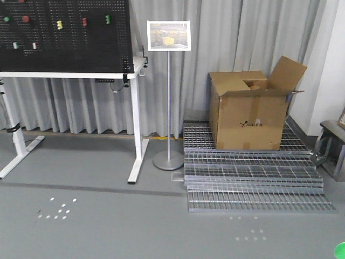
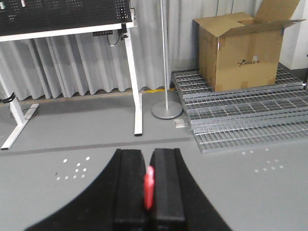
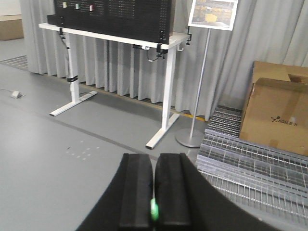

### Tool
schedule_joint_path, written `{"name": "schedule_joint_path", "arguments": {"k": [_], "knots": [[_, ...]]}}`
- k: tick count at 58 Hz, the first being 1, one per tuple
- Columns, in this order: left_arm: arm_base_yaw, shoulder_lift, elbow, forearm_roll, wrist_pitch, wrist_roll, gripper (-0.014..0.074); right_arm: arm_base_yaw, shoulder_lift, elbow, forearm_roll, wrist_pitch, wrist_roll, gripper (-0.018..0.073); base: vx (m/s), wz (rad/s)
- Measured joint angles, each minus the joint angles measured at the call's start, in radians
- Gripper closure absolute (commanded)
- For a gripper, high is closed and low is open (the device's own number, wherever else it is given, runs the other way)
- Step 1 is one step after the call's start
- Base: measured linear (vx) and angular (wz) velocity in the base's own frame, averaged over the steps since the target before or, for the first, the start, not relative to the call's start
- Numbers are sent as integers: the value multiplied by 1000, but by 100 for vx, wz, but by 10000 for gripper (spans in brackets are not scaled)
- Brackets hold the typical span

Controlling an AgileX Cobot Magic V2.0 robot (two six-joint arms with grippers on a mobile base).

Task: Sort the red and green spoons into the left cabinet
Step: 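Drive the base away from the bench toward the white cabinet, then drive up to the open cabinet shelf holding the blue tray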

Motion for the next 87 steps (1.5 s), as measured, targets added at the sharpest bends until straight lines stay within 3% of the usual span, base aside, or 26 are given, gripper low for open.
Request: {"name": "schedule_joint_path", "arguments": {"k": [23,87], "knots": [[0,0,0,0,0,0,600,0,0,0,0,0,0,564,56,-30],[0,0,0,0,-1,0,600,0,0,0,0,1,0,564,47,-60]]}}
